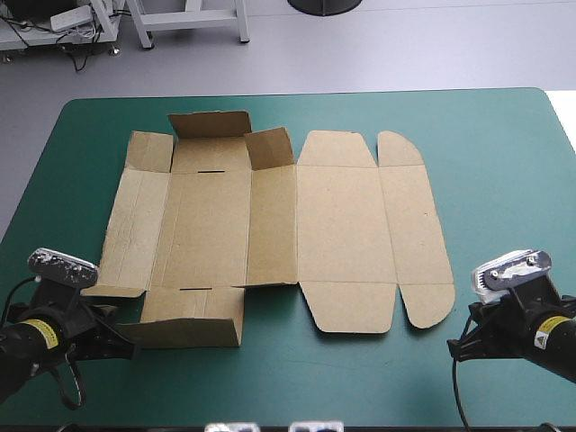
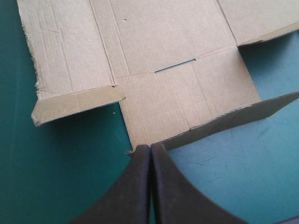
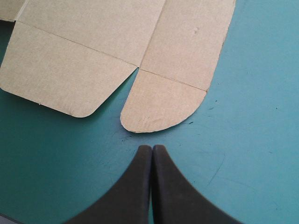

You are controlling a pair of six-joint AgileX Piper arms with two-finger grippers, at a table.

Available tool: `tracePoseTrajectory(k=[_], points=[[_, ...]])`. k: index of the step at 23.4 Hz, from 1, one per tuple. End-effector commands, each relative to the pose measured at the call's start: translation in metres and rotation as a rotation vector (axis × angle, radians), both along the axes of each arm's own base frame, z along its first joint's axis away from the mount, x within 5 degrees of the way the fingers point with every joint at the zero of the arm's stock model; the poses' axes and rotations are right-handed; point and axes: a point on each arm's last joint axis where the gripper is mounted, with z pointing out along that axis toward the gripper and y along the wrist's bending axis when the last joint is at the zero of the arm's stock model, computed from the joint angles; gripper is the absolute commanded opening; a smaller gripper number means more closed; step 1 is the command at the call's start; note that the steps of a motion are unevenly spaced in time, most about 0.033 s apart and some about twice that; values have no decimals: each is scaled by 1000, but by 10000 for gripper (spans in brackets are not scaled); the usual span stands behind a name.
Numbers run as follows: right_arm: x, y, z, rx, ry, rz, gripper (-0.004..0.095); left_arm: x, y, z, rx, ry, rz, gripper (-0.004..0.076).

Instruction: Fold the box

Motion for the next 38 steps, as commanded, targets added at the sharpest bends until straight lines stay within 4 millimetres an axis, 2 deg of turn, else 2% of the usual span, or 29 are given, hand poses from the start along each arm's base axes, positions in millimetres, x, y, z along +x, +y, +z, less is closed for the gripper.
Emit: tracePoseTrajectory(k=[1, 12, 17, 21, 24, 28, 31, 34, 38], points=[[3, 1, 11, 20, -76, 1, -18, 3, -1, 9, -27, -59, 1, -10], [3, 1, 11, 20, -76, 1, -18, 3, -1, 9, -27, -60, 1, -10], [3, 1, 11, 22, -75, 1, -18, 13, -3, 16, -31, -170, 1, -3], [3, 1, 11, 22, -75, 1, -18, 36, -12, 6, 4, -86, -6, 15], [3, 1, 11, 19, -76, 4, -18, 68, -26, -4, 18, -80, -40, 15], [3, 1, 11, 14, -78, 9, -18, 98, -43, -6, -8, -102, -95, 15], [3, 1, 11, 13, -78, 11, -18, 117, -50, -6, -14, -56, -147, 15], [3, 1, 11, 6, -81, 19, -18, 131, -39, 3, -40, -2, -172, 15], [3, 1, 11, 1, -83, 24, -18, 137, -10, 13, -111, 51, -235, 15]])
